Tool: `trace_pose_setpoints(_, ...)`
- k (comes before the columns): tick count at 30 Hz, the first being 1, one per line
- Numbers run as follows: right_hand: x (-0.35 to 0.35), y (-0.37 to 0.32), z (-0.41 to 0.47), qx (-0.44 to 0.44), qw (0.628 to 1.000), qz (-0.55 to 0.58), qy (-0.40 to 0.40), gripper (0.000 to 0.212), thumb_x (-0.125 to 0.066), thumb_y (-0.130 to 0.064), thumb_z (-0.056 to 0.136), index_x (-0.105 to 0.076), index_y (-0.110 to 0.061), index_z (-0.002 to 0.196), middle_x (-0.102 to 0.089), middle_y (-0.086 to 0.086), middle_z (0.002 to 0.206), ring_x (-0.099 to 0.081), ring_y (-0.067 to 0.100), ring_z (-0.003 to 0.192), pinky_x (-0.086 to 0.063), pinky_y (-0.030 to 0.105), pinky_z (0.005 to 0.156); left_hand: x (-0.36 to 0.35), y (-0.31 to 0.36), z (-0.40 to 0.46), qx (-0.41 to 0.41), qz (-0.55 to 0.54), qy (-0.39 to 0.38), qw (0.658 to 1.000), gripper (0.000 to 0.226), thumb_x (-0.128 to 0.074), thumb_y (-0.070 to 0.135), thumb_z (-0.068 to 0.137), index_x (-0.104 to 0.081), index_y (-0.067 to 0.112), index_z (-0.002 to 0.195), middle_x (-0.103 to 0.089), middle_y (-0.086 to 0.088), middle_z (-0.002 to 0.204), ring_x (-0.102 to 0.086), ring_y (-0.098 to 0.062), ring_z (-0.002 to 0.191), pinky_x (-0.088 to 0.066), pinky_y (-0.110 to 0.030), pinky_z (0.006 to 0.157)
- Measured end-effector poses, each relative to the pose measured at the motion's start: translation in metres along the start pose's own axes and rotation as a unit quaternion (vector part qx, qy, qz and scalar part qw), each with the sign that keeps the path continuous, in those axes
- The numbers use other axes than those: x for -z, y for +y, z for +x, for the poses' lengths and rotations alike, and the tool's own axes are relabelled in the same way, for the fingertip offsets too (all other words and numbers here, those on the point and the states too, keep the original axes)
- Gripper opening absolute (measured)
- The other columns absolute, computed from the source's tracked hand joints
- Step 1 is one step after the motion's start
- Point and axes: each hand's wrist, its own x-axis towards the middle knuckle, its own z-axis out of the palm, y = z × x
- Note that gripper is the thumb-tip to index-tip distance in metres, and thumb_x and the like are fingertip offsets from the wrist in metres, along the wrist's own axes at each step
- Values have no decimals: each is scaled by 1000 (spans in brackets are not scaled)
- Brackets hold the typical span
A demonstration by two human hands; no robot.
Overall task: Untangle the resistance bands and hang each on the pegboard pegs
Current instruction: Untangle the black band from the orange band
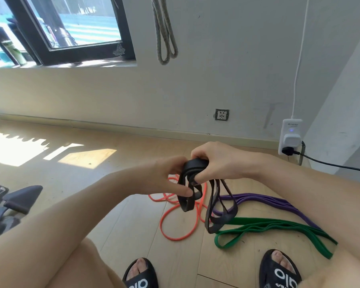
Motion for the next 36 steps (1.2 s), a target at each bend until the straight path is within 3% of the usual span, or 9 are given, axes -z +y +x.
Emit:
trace_pose_setpoints(4,-1,0,1,0,999,34,5,21,-81,-22,74,-60,-26,73,-56,-15,58,-51,3,53,-36,13,49,-1,10,5,-25,64,42,997,33,-79,41,86,-63,27,111,-67,10,97,-63,-8,91,-54,-32,87)
trace_pose_setpoints(6,0,1,0,-1,999,46,13,20,-82,-23,73,-62,-26,75,-56,-13,59,-50,3,54,-37,16,52,2,11,3,-41,74,61,995,21,-78,38,88,-62,26,97,-61,8,80,-52,-6,71,-44,-22,68)
trace_pose_setpoints(9,1,3,-1,-10,999,35,15,22,-84,-28,73,-64,-25,80,-57,-11,62,-50,3,54,-37,18,53,7,12,0,-42,73,70,994,15,-75,32,91,-60,29,92,-59,10,72,-49,-4,63,-37,-17,60)
trace_pose_setpoints(14,-3,5,-2,-27,999,26,-17,25,-85,-21,75,-64,-26,88,-63,-14,63,-55,0,54,-39,12,50,9,19,-1,-28,136,33,990,16,-72,33,92,-64,26,103,-69,7,80,-62,-8,72,-45,-21,64)
trace_pose_setpoints(17,-6,6,-1,-36,998,22,-46,32,-84,-18,75,-60,-31,92,-71,-10,81,-67,7,71,-47,20,61,10,17,1,-19,166,31,986,9,-69,27,94,-64,25,100,-73,9,80,-67,-7,78,-47,-19,67)
trace_pose_setpoints(22,-10,7,0,-30,998,-13,-53,29,-79,-16,79,-57,-34,87,-68,-9,86,-65,9,79,-46,23,66,17,16,-6,-2,133,49,990,10,-70,24,95,-65,26,102,-74,17,74,-68,6,71,-42,-3,59)
trace_pose_setpoints(27,-13,12,-1,-39,996,40,-64,28,-76,-13,82,-62,-34,94,-68,-14,87,-66,6,91,-50,26,79,18,20,-8,-4,106,54,993,7,-69,29,96,-64,27,101,-76,14,82,-63,9,70,-39,-4,60)
trace_pose_setpoints(31,-14,13,1,-34,997,41,-64,32,-80,-19,80,-62,-37,98,-70,-13,101,-67,7,101,-55,33,92,19,25,-12,-2,15,63,998,5,-69,21,97,-65,18,99,-75,6,80,-75,-5,76,-54,-14,68)
trace_pose_setpoints(36,-21,11,2,-38,998,39,-39,36,-80,-21,80,-57,-39,102,-68,-12,102,-67,7,89,-51,26,76,22,22,-16,2,9,73,997,6,-70,19,96,-66,17,100,-77,2,85,-77,-10,77,-60,-24,75)
